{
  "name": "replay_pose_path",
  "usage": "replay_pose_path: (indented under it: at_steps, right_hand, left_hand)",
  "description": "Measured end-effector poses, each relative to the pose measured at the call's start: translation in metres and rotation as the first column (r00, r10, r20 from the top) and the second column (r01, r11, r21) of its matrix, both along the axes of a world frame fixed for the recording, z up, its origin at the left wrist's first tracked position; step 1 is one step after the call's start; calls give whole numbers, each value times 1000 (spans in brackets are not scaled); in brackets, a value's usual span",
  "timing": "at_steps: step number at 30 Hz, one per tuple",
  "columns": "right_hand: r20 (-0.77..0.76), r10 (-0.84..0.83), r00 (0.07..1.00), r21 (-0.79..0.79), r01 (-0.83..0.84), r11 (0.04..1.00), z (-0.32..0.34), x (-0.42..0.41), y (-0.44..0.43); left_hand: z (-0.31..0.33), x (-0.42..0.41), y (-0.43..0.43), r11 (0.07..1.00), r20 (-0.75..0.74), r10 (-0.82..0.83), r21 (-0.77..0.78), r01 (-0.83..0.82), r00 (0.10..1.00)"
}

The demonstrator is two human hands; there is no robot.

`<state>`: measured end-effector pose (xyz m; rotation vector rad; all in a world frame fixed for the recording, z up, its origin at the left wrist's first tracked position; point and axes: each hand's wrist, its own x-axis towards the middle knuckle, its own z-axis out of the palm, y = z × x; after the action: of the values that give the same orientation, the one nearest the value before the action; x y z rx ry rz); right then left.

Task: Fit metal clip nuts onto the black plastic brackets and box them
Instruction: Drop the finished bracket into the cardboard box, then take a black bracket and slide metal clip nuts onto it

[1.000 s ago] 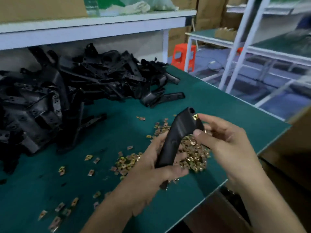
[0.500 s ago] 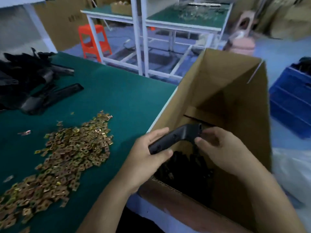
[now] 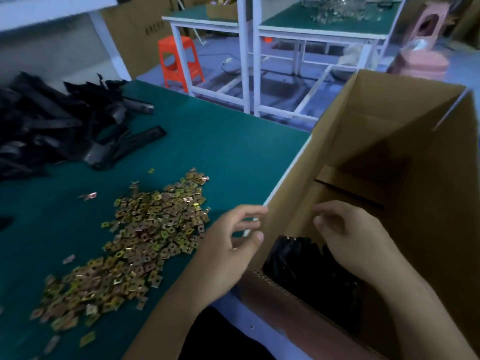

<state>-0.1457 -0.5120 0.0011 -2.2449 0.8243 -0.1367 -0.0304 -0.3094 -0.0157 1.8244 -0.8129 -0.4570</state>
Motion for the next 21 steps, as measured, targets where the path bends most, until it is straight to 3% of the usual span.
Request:
replay_pose_path:
  at_steps: [5, 10, 12, 14, 16, 17, 21]
  right_hand:
    - [201, 278, 939, -40, -276, 960, 0, 60, 72]
    - [92, 643, 760, -127, -632, 765, 1, 116, 152]
    - [-45, 749, 661, -174, -743, 646, 3, 135, 183]
    - [-206, 800, 564, -170, -825, 538, 9, 150, 211]
    - [-318, 811, 490, -149, -871, 468, 13, 162, 233]
    - [-356, 810, 467, -151, -884, 443, 14, 166, 242]
    - [-400, 804, 439, -174, -898, 404, 15, 172, 258]
  left_hand:
    - [12, 9, 72, 967, 348, 193, 89, -238, 917]
    - [15, 24, 163, 809, 503, 434, 146, -569, 747]
    - [14, 34, 207, 666, 523, 576, 144, -732, 628]
    - [12, 46, 255, 452, 532, 723, 118, -884, 441]
    - [11, 55, 300, 216, 513, 816, 159, -964, 267]
    - [9, 59, 319, 143, 513, 827, 205, -968, 231]
    - [2, 76, 352, 133, 489, 806, 401, -906, 334]
